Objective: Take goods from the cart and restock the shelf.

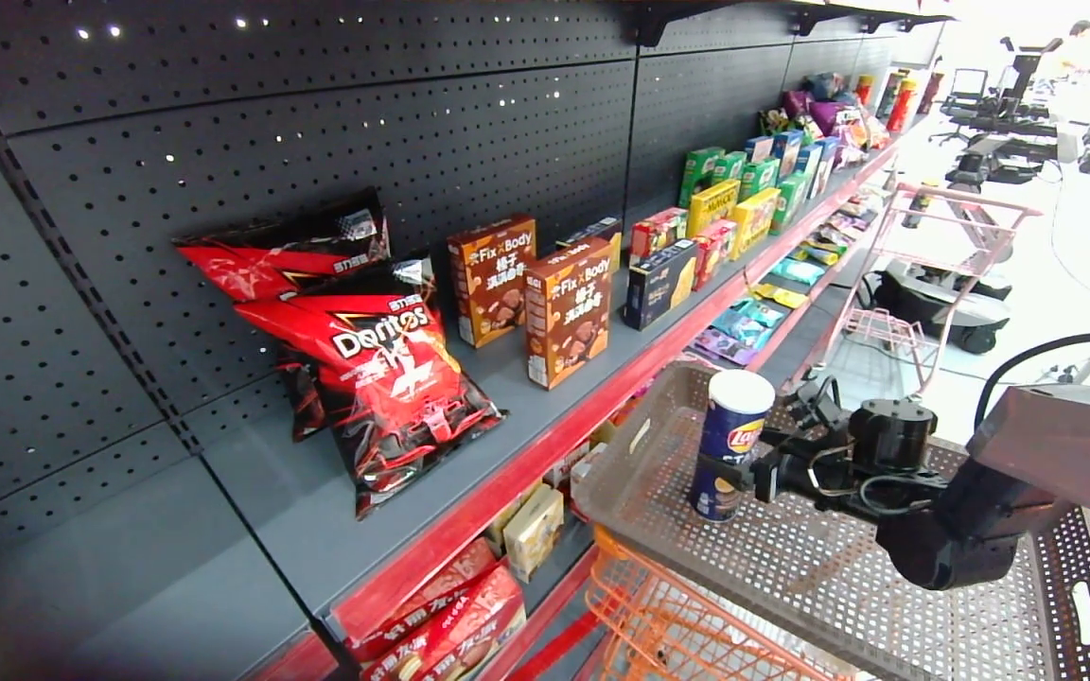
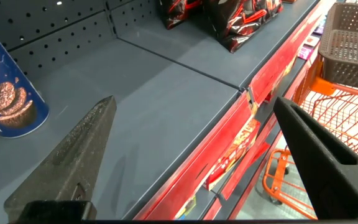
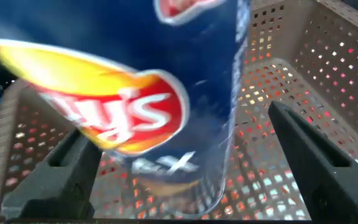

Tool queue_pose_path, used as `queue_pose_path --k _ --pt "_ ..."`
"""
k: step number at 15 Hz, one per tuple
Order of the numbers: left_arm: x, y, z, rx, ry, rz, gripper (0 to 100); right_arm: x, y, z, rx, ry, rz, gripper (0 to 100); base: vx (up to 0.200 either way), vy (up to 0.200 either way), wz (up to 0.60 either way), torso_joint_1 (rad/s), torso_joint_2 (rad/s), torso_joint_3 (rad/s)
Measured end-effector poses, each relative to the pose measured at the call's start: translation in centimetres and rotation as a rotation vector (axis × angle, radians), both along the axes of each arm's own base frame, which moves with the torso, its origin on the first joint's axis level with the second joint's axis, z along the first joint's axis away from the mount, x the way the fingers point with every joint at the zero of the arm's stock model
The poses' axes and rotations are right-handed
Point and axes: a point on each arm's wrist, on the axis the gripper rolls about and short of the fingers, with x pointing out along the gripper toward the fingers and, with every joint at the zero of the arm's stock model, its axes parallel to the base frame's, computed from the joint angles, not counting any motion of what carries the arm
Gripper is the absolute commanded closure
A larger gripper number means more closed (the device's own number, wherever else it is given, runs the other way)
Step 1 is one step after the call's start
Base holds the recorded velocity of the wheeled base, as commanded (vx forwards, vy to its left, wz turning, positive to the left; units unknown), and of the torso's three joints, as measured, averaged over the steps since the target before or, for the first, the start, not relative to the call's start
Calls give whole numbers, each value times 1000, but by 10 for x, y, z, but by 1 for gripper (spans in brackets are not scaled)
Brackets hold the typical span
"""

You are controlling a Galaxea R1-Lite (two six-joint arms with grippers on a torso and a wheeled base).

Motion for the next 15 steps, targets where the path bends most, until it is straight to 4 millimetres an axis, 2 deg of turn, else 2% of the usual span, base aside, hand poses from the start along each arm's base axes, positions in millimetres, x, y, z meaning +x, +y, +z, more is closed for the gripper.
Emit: queue_pose_path --k 8,12,13,15 --pt "0 0 0 0 0 0 0 26 10 -4 8 -27 13 0 0 0 0 0 0 0" --pt "0 0 0 0 0 0 0 30 14 -6 10 -34 23 0 0 0 0 0 0 0" --pt "0 0 0 0 0 0 0 31 14 -6 13 -36 26 100 0 0 0 0 0 0" --pt "0 0 0 0 0 0 0 32 19 -5 21 -36 35 100 0 0 0 0 0 0"
